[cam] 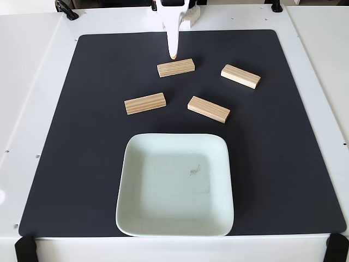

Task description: Pick up the wooden block and place them on the plate.

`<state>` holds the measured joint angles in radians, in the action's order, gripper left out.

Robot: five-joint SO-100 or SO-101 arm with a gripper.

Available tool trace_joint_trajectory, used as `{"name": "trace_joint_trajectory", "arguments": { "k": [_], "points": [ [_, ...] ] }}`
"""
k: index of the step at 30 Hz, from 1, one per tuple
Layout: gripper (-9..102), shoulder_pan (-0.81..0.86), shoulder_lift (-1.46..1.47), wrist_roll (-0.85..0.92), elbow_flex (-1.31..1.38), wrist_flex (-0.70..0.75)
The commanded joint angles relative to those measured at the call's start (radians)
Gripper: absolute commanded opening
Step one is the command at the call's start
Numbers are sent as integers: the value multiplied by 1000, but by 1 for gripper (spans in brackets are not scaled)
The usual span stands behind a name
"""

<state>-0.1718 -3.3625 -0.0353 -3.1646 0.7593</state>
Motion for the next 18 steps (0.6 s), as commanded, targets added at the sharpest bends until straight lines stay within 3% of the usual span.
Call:
{"name": "trace_joint_trajectory", "arguments": {
  "k": [1, 18],
  "points": [
    [0, -3, -11, 3, -6, 3],
    [0, -5, -9, 5, 2, 14]
  ]
}}
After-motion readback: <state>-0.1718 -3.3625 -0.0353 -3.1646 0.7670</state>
